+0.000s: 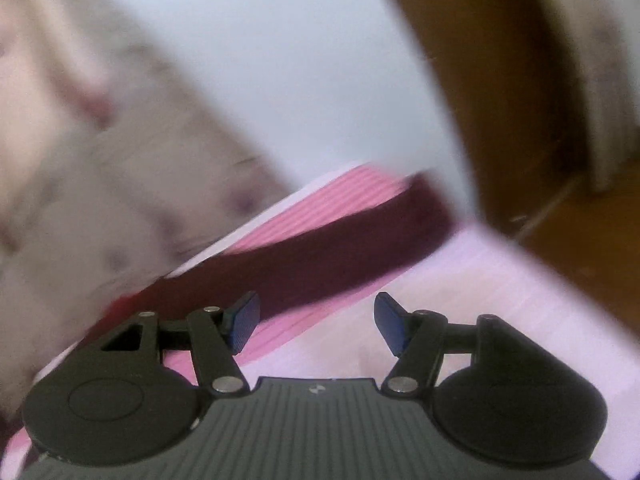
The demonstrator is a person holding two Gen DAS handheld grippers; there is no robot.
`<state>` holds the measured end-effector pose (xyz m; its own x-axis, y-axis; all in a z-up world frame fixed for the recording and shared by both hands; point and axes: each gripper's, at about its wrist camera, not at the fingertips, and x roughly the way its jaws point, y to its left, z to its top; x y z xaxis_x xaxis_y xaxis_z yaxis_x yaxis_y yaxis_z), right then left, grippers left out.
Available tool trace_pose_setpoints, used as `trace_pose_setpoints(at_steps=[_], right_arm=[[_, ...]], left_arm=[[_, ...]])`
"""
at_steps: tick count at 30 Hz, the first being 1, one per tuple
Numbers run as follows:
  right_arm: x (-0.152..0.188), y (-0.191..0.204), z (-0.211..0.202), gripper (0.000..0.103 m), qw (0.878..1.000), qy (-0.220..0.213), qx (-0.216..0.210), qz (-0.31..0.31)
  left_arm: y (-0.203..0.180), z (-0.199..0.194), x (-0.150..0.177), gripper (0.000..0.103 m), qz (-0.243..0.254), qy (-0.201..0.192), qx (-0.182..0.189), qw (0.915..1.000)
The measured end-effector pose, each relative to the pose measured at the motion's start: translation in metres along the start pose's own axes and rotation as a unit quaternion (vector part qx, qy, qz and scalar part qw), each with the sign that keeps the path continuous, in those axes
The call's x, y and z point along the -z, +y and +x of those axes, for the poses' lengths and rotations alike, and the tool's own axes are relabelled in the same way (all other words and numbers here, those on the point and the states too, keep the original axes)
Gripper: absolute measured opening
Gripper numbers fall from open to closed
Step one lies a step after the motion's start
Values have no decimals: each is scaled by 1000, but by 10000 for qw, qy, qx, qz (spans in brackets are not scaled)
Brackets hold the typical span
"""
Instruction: Fold small clothes
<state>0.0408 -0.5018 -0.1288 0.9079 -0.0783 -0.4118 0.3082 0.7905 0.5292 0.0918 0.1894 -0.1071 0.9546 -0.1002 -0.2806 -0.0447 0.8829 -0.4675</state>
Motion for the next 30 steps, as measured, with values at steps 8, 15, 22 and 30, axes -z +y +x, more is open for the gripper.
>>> trace_pose_setpoints(at_steps=[8,15,22,30], right_arm=[[-28,-50,80,61,9949,10,258,971],[-51,-38,98,15,9969,-235,518,535],[-64,-69,98,15,9933,-185,785,822],[-86,-21,87,15,9939,-656,20,891]], left_arm=[[4,19,19,95,-22,483,-11,9988],[18,22,21,95,-454,681,-233,9964],[19,23,20,95,-454,709,-227,9962],[23,20,19,95,-549,648,-151,9963]])
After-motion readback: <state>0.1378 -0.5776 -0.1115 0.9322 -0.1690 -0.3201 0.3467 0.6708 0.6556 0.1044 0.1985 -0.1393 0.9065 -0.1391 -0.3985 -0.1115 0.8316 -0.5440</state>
